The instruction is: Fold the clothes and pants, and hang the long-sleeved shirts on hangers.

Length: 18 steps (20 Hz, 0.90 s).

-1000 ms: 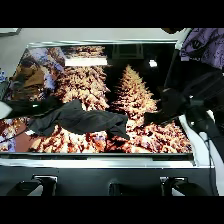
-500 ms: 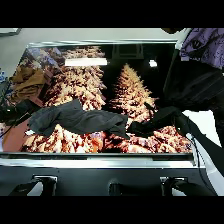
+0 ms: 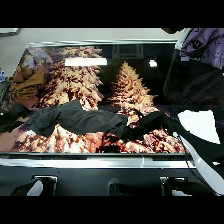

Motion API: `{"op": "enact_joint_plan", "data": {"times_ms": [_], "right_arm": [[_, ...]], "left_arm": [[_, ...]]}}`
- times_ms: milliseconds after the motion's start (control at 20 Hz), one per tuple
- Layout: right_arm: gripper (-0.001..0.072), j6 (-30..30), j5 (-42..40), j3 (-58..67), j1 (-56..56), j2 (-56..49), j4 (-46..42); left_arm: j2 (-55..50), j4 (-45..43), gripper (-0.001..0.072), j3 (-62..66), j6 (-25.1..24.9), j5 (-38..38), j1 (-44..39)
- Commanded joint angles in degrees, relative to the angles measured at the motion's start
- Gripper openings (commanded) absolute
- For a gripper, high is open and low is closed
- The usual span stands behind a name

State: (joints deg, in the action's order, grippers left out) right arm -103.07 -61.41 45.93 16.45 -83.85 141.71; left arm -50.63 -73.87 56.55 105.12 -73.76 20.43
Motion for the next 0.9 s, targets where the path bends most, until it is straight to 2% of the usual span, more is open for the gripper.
{"op": "enact_joint_plan", "data": {"times_ms": [0, 150, 250, 400, 600, 750, 850], "right_arm": [[0.0033, 0.0, 3.7, 0.2, 0.5, 0.0, -0.5], [0.0032, 1.1, 4.0, 0.2, -2.8, 4.4, -4.0], [0.0032, 1.1, 2.8, 0.2, -5.0, 8.2, -6.6], [0.0032, 1.1, 2.1, 0.2, -5.6, 13.0, -10.6], [0.0032, 6.3, 2.7, 0.2, -5.7, 15.5, -13.5], [0.0032, 6.9, 3.3, 0.2, -5.7, 15.6, -13.9], [0.0032, 7.0, 3.5, 0.2, -5.7, 15.6, -13.9]], "left_arm": [[-0.1, 0.4, 0.0654, -1.1, -6.9, -1.5, 9.5], [-0.5, 10.0, 0.0672, -8.8, -18.0, 2.3, 20.1], [-0.5, 13.4, 0.0672, -14.8, -20.1, 9.0, 22.9], [-2.3, 14.2, 0.0672, -20.2, -24.6, 15.0, 22.9], [-8.8, 17.9, 0.0672, -21.4, -29.5, 14.0, 22.9], [-12.1, 22.2, 0.0672, -21.4, -33.7, 13.8, 21.0], [-14.1, 23.1, 0.0671, -21.4, -34.2, 13.9, 17.7]]}}
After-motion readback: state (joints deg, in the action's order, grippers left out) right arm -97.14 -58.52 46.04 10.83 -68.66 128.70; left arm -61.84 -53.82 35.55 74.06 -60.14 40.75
